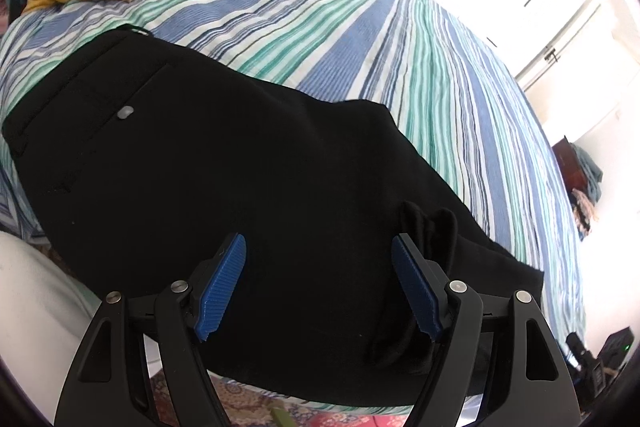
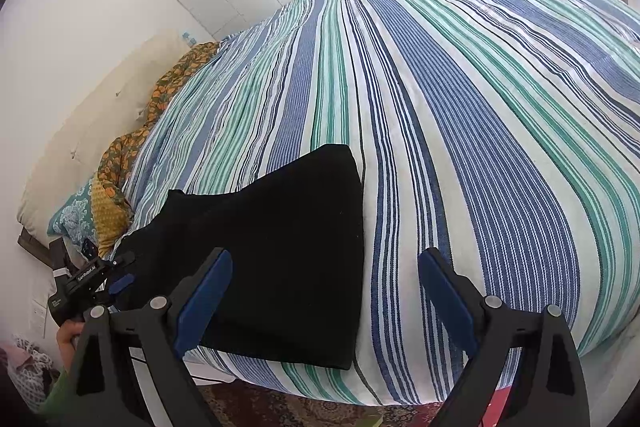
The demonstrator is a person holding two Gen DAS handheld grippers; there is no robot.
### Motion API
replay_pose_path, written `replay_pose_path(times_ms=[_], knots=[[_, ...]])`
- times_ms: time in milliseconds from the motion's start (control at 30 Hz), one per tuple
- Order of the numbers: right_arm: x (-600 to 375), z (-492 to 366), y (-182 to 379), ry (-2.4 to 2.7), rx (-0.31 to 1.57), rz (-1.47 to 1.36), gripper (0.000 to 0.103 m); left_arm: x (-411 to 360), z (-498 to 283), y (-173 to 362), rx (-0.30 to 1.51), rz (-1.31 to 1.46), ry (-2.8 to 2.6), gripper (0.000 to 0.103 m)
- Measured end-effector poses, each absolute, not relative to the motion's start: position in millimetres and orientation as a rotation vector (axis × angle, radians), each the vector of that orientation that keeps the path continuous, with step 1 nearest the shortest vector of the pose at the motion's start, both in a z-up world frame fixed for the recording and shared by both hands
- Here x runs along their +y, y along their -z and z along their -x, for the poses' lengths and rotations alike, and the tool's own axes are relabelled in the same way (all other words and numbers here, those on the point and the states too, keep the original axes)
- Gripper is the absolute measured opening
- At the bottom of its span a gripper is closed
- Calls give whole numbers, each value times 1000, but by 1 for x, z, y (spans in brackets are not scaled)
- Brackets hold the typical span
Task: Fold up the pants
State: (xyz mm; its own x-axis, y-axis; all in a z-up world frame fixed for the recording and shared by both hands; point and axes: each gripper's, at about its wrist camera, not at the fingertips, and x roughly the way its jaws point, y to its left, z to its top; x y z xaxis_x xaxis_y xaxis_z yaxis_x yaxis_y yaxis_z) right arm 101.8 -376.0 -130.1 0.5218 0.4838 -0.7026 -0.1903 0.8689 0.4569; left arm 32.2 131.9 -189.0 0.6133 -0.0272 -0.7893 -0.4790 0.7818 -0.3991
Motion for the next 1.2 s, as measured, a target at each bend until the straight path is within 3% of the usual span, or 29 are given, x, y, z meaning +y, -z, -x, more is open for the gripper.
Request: replay_pose_path(times_ms=[300,400,633,933,1000,1067,1100,1200], knots=[[-375,-101,133,-428,953,-353,94,325,81,165,488,1247,-550,78],[-373,-102,136,-434,962,-359,94,357,110,172,472,1323,-631,78],[-364,-104,140,-445,979,-337,94,328,69,198,688,1206,-565,78],[-363,-102,140,-441,986,-318,94,293,71,177,705,1038,-725,77],[-363,-103,141,-439,988,-317,94,290,77,171,679,1001,-730,69],[-361,-104,142,-443,992,-311,94,296,74,175,702,998,-692,52],[-359,-104,143,-446,995,-308,94,301,71,181,724,1017,-679,37],[-356,-103,143,-461,996,-300,94,309,81,190,700,1100,-679,33]])
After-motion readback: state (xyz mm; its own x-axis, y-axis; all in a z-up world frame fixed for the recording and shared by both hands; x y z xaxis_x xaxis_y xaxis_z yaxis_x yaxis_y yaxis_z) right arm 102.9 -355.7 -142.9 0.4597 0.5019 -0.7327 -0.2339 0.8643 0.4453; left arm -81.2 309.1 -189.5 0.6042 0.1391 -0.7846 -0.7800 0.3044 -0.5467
